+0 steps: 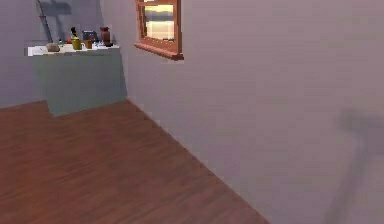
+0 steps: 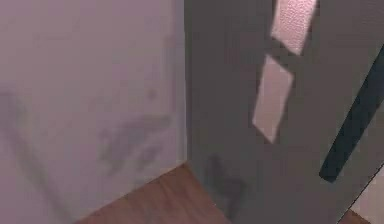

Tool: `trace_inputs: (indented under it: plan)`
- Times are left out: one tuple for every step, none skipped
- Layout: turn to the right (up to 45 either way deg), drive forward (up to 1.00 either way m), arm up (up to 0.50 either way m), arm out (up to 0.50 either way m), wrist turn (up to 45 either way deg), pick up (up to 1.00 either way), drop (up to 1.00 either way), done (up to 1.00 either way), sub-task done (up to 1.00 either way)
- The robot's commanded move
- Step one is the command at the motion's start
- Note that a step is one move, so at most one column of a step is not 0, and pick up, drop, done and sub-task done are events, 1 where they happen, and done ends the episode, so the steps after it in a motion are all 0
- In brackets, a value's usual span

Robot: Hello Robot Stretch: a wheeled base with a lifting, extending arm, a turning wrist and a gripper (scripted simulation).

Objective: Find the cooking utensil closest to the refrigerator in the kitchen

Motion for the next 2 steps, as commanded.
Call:
trace_inputs:
  plan:
    - [-27.0,0.0,0.0,0.0,0.0,0.0,0.0,0.0,0.0]
    - [0.0,1.0,0.0,0.0,0.0,0.0,0.0,0.0,0.0]
